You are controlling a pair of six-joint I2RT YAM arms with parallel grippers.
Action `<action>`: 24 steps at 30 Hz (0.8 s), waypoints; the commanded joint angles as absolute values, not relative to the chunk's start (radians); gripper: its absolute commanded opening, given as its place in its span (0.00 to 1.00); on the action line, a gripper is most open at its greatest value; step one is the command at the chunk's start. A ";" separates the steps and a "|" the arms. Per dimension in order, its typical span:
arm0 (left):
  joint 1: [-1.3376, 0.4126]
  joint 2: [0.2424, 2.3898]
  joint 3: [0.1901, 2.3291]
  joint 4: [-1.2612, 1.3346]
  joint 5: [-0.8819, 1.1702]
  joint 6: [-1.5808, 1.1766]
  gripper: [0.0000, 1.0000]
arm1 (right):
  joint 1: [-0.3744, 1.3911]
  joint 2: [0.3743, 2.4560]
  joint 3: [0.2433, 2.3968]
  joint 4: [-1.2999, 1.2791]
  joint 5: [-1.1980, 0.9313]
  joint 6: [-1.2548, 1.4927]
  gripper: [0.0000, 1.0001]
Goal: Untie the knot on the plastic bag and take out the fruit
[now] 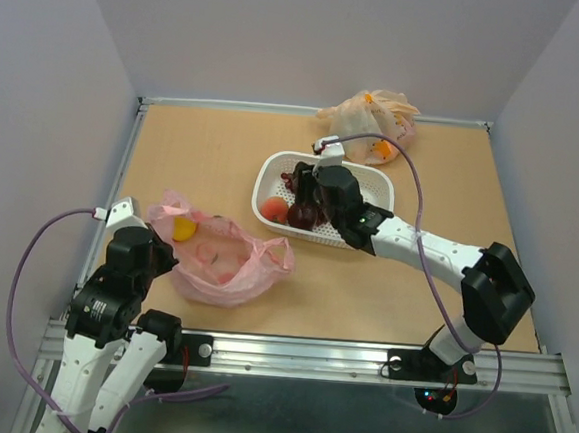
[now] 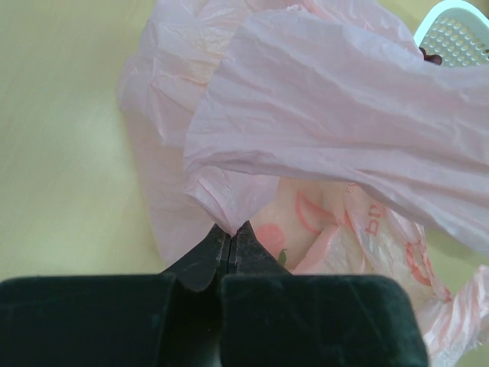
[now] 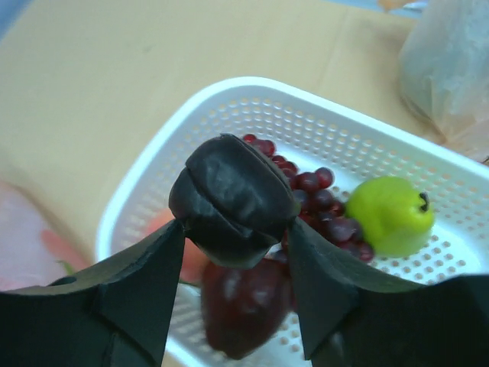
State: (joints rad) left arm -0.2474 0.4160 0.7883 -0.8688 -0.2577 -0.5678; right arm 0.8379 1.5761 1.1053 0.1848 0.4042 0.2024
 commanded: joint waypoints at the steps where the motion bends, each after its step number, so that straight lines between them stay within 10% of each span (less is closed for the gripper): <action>1: -0.250 0.431 0.854 -0.824 -0.267 -0.525 0.00 | 0.825 1.641 1.137 0.161 0.394 0.198 0.79; 4: -0.250 0.457 0.879 -0.807 -0.273 -0.502 0.00 | 0.827 1.664 1.172 0.123 0.377 0.198 0.99; 16: -0.250 0.641 1.273 -0.732 -0.024 -0.279 0.00 | 0.827 1.566 1.204 0.095 0.270 0.140 1.00; 24: -0.250 0.591 0.988 -0.824 0.008 -0.403 0.00 | 0.836 1.514 1.238 0.097 0.005 0.129 0.99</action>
State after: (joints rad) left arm -0.2474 0.5842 1.1061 -0.7464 -0.0322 -0.3557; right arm 0.8196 1.5616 1.1614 0.0750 0.1780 0.1482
